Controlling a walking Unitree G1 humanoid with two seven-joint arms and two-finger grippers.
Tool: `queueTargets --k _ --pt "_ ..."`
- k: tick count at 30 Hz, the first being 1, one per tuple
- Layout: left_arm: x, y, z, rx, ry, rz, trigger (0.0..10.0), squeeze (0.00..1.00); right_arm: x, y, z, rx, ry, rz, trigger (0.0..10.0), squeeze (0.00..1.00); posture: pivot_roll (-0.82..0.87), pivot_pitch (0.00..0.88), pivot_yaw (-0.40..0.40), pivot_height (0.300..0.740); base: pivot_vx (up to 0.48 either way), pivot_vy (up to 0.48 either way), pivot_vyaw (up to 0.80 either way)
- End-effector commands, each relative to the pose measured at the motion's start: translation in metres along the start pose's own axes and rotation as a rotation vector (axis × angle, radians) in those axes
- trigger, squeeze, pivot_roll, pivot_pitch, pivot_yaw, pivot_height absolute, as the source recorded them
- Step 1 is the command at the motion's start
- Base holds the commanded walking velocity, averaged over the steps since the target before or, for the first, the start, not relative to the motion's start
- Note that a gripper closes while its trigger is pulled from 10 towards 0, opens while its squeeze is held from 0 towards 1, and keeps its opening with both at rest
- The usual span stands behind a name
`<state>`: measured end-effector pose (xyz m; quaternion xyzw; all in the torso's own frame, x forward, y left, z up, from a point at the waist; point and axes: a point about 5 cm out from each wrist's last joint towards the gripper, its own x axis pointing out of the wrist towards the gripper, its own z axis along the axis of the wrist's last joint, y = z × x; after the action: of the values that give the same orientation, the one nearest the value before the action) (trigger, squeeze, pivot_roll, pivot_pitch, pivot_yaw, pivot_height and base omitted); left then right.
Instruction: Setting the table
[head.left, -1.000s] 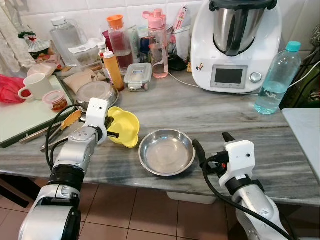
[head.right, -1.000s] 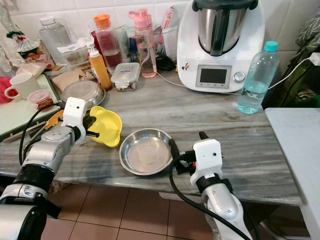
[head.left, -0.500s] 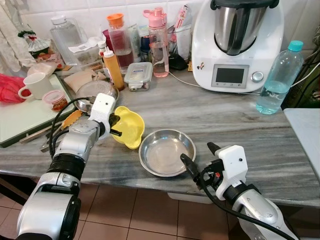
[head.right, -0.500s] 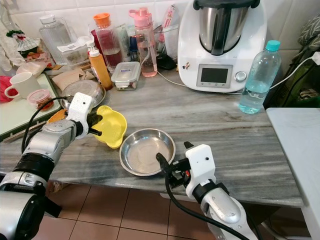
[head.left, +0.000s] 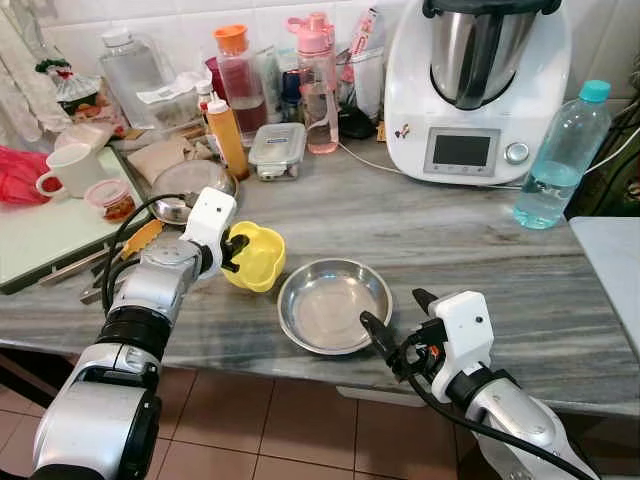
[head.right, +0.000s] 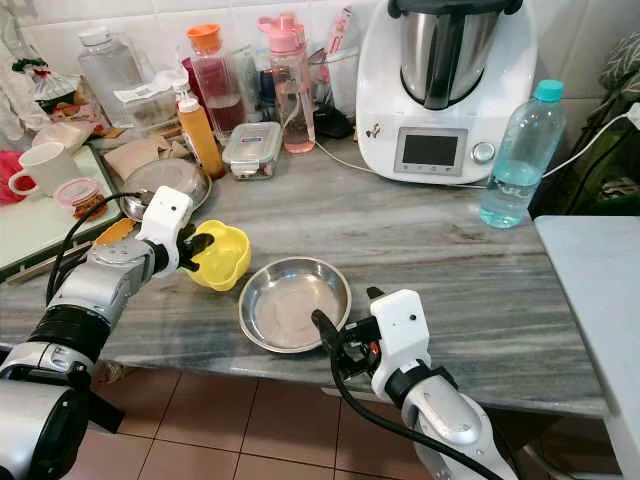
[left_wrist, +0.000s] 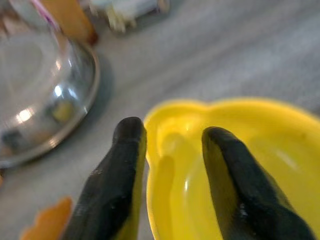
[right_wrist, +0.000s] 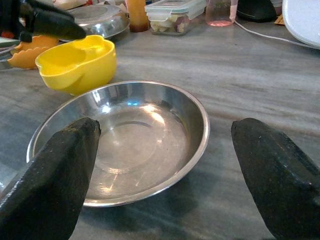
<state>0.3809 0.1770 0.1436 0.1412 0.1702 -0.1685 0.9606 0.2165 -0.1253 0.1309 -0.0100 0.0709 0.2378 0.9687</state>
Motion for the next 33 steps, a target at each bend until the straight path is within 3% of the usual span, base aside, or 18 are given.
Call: queueTargets --k 1,6,11,14,19,20,23,24,27,33 --pt "-0.004 0.007 0.007 0.048 -0.042 0.039 10.0 1.0 0.001 0.005 0.007 -0.004 -0.022 0.028 10.0 0.0 -0.13 0.007 0.107 0.74 0.0 0.0 0.0" --pt "-0.007 0.013 0.015 0.1 -0.092 0.087 10.0 1.0 0.001 0.003 0.008 -0.006 -0.022 0.026 10.0 0.0 -0.13 0.006 0.1 0.74 0.0 0.0 0.0" --pt "-0.02 0.024 0.035 0.094 -0.282 0.223 10.0 1.0 0.004 -0.001 0.009 -0.019 -0.037 -0.001 10.0 0.0 -0.12 0.002 0.089 0.74 0.0 0.0 0.0" --pt "-0.035 0.026 0.035 0.046 -0.406 0.325 10.0 1.0 0.006 -0.007 0.01 -0.025 -0.056 -0.05 10.0 0.0 -0.11 0.0 0.085 0.74 0.0 0.0 0.0" --pt "-0.048 0.024 0.024 -0.015 -0.458 0.396 10.0 1.0 0.006 -0.012 0.012 -0.026 -0.07 -0.089 10.0 0.0 -0.11 0.0 0.078 0.74 0.0 0.0 0.0" --pt "-0.062 0.017 0.017 -0.023 -0.52 0.429 10.0 1.0 0.006 -0.016 0.012 -0.027 -0.075 -0.115 10.0 0.0 -0.1 0.0 0.074 0.74 0.0 0.0 0.0" --pt "-0.073 0.003 0.009 -0.008 -0.566 0.42 10.0 1.0 0.005 -0.02 0.011 -0.04 -0.072 -0.145 10.0 0.0 -0.09 0.0 0.066 0.74 0.0 0.0 0.0" --pt "-0.073 0.003 0.009 -0.008 -0.566 0.42 10.0 1.0 0.005 -0.02 0.011 -0.04 -0.072 -0.145 10.0 0.0 -0.09 0.0 0.066 0.74 0.0 0.0 0.0" --pt "-0.086 -0.021 -0.014 -0.002 -0.557 0.362 10.0 1.0 0.001 -0.025 0.008 -0.037 -0.055 -0.161 10.0 0.0 -0.08 0.0 0.057 0.74 0.0 0.0 0.0" --pt "-0.097 -0.03 -0.032 -0.002 -0.515 0.328 10.0 1.0 -0.007 -0.029 0.002 0.015 -0.026 -0.192 10.0 0.0 -0.07 0.003 0.05 0.74 0.0 0.0 0.0"
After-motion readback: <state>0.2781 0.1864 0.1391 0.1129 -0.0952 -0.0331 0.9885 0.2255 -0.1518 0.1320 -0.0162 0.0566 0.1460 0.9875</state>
